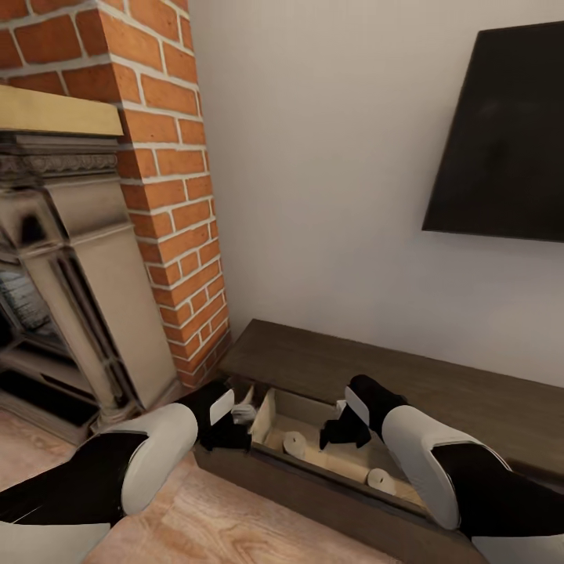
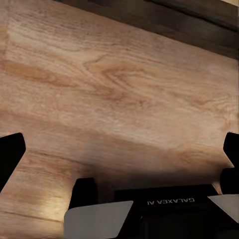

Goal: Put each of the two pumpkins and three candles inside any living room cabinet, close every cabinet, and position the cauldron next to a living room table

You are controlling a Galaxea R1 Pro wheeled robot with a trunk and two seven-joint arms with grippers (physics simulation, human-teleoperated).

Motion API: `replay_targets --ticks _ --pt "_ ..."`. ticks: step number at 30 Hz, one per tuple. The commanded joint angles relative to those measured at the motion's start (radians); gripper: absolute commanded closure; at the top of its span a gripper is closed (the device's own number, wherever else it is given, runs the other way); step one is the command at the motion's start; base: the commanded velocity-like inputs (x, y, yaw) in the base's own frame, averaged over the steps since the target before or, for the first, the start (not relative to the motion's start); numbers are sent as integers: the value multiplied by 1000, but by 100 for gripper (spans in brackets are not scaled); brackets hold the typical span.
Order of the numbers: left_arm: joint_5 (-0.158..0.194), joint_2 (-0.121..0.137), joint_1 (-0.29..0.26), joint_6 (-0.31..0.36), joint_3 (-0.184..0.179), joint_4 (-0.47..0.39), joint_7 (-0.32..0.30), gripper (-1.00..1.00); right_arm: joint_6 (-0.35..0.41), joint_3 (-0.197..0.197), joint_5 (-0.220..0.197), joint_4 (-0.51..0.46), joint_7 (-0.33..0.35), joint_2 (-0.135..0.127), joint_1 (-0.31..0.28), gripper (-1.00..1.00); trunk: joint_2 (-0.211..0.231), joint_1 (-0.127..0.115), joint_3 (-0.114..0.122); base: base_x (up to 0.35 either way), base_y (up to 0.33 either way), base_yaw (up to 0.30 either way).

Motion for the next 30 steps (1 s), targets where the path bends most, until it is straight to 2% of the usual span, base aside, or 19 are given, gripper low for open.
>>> replay_targets --ticks 1,6,11,15,18,20,23,25,30 --pt "10 0 -1 0 3 1 10 -100 5 5 0 -1 4 2 0 -100 -1 -1 0 -313 0 237" --pt "14 0 -1 -5 2 0 10 -100 5 6 0 -1 4 12 0 -100 -1 -1 4 -313 0 241" --pt "34 0 0 -49 2 4 10 -100 5 5 1 0 3 31 0 -100 -1 -1 8 -313 0 245" --pt "54 0 0 -79 2 5 11 -100 5 5 1 0 3 36 0 -100 -1 -1 11 -299 0 246" --pt "60 0 0 -98 1 4 12 -100 4 6 2 1 2 39 0 -100 -1 -1 14 -132 0 246" --pt "66 0 0 -120 1 4 13 -100 3 7 3 3 2 54 2 -100 -1 -1 15 -34 0 246" --pt "84 0 0 -141 1 6 13 -100 2 7 4 9 3 63 13 -100 -1 -1 18 -15 0 246" --pt "111 0 0 -155 1 6 14 -100 -10 8 5 15 6 67 35 -100 -1 -1 19 -5 3 246" --pt "150 0 0 -176 0 7 21 -100 -77 9 8 19 33 67 94 -100 -1 -1 23 -2 140 246"
